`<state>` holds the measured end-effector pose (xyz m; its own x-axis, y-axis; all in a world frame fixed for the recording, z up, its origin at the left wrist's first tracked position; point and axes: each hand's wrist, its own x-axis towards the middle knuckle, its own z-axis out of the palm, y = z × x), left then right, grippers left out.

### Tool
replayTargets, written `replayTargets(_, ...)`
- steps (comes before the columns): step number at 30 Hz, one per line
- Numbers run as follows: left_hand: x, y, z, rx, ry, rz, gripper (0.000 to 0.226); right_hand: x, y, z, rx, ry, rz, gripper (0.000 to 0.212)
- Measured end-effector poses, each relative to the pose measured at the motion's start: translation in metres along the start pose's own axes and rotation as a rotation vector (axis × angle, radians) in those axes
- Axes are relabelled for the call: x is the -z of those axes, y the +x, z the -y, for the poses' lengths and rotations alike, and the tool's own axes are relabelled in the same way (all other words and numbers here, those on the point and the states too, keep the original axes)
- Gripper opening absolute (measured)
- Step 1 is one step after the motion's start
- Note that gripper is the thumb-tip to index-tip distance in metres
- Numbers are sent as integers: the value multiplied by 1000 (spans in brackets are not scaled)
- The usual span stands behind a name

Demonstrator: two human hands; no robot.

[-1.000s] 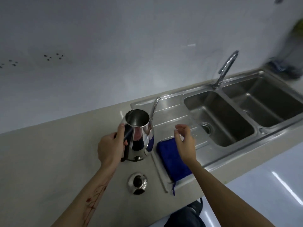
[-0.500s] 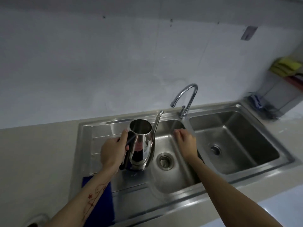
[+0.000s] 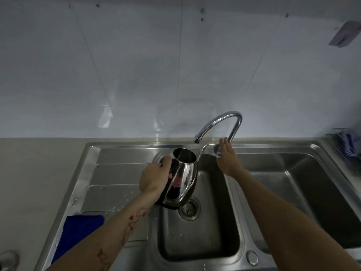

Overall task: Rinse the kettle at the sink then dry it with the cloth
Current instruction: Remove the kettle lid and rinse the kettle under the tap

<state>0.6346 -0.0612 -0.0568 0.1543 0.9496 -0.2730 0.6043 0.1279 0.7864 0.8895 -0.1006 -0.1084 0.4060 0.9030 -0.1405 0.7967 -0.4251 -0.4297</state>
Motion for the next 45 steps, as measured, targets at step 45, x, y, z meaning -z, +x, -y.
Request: replayTargets(45,-29,53,-20,215,-250,91,52,-30,59,-20,67,8,42,89)
